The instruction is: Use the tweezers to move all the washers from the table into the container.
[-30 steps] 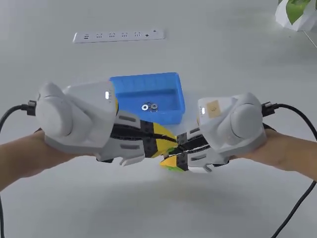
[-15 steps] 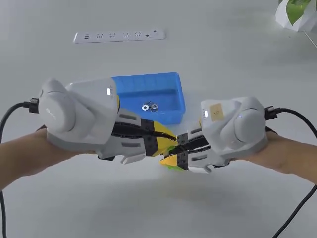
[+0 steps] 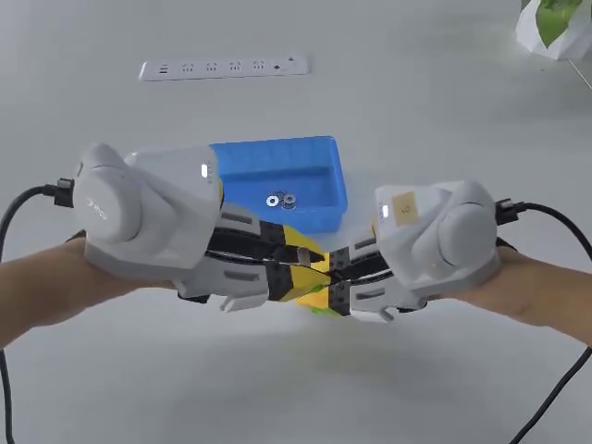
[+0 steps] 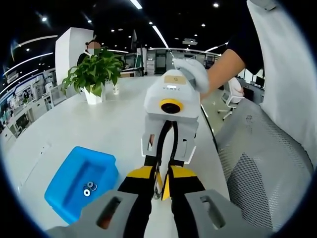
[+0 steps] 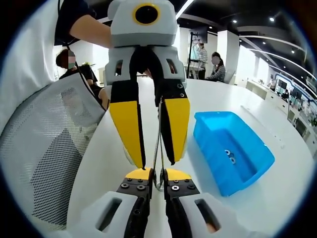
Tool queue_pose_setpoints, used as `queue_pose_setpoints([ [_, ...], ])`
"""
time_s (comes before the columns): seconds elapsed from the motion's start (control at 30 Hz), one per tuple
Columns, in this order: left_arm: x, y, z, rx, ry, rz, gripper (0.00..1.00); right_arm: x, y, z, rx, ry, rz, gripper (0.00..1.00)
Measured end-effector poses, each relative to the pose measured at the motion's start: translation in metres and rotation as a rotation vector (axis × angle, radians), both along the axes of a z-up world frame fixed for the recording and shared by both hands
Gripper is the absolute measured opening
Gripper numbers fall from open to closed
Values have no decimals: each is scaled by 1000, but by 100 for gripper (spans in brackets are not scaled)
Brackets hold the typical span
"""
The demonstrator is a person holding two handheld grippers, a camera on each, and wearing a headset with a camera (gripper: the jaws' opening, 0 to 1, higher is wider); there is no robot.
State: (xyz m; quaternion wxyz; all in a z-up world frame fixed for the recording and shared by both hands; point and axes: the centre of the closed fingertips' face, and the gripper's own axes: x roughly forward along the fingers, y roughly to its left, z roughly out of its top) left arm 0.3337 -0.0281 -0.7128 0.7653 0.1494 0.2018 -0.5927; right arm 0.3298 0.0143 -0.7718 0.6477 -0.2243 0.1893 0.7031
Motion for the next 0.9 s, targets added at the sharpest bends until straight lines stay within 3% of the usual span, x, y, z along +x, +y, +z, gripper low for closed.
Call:
queue_pose_setpoints([
  [0.27,-5,16,3,38,-9,19,25,0,1,12,25,14,-13,9],
  [0.43,-13,42,1,63,16,71,31,1,-2,19,34,16,-30,9],
  [0.53,-12,62,0,76,37,160,40,3,-4,21,32,13,-34,9],
  [0.6,-12,69,3,61,24,189,46,5,-4,25,34,9,-40,10],
  [0.77,-13,86,9,23,61,273,55,9,-3,37,42,-5,-41,10],
  [0.83,-10,90,14,-31,81,334,61,10,-1,43,44,-10,-35,10],
  [0.9,-7,94,20,-84,80,367,64,13,1,49,49,-20,-38,10],
])
